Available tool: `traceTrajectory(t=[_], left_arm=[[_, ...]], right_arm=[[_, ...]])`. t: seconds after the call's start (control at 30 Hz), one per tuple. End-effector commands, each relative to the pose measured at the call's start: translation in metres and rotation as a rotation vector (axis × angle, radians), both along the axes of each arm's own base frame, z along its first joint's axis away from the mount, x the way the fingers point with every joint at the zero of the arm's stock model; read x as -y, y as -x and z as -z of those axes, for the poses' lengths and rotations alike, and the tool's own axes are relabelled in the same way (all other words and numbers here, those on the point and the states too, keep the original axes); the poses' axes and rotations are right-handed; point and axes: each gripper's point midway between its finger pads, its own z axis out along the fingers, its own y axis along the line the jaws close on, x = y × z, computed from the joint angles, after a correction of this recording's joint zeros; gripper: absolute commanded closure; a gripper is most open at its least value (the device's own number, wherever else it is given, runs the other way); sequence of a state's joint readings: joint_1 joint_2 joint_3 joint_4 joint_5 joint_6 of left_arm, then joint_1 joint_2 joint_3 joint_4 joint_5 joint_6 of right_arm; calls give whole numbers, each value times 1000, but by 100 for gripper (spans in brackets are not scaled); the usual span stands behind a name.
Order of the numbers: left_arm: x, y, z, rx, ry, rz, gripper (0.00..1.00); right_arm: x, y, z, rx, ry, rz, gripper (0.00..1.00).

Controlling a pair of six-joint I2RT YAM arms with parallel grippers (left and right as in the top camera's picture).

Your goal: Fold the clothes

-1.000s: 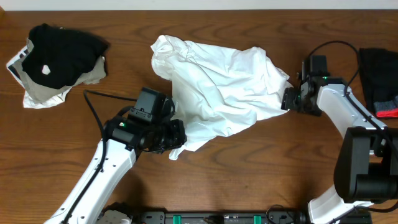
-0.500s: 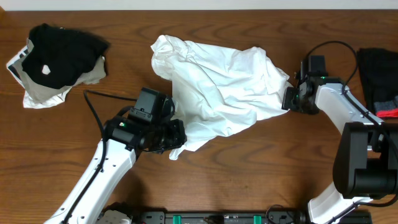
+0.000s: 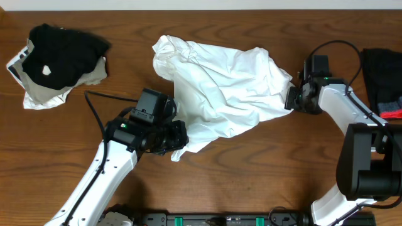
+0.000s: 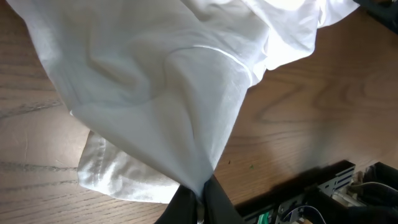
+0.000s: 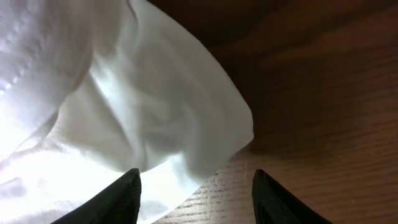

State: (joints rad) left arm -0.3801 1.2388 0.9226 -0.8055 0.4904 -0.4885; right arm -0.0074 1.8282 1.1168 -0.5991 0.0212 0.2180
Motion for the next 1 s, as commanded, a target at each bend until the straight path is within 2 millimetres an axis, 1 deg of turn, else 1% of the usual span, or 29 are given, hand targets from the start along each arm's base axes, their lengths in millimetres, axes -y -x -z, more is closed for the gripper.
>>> traceTrajectory(t=[0.0, 0.33, 0.5, 0.77, 0.97], left_arm=[[-1, -4, -5, 32, -4, 12, 94], [-1, -4, -5, 39, -7, 25, 94], [-1, -4, -5, 39, -7, 26, 94], [-1, -4, -5, 41, -7, 28, 94], [-2, -4, -5, 46, -10, 37, 94]], right_arm=[[1, -1, 3, 0, 0, -4, 43], [4, 2, 10, -24, 17, 0, 41], [6, 2, 10, -24, 29, 4, 40], [9, 1, 10, -17, 36, 9, 34], [16, 5, 10, -34, 75, 20, 33]])
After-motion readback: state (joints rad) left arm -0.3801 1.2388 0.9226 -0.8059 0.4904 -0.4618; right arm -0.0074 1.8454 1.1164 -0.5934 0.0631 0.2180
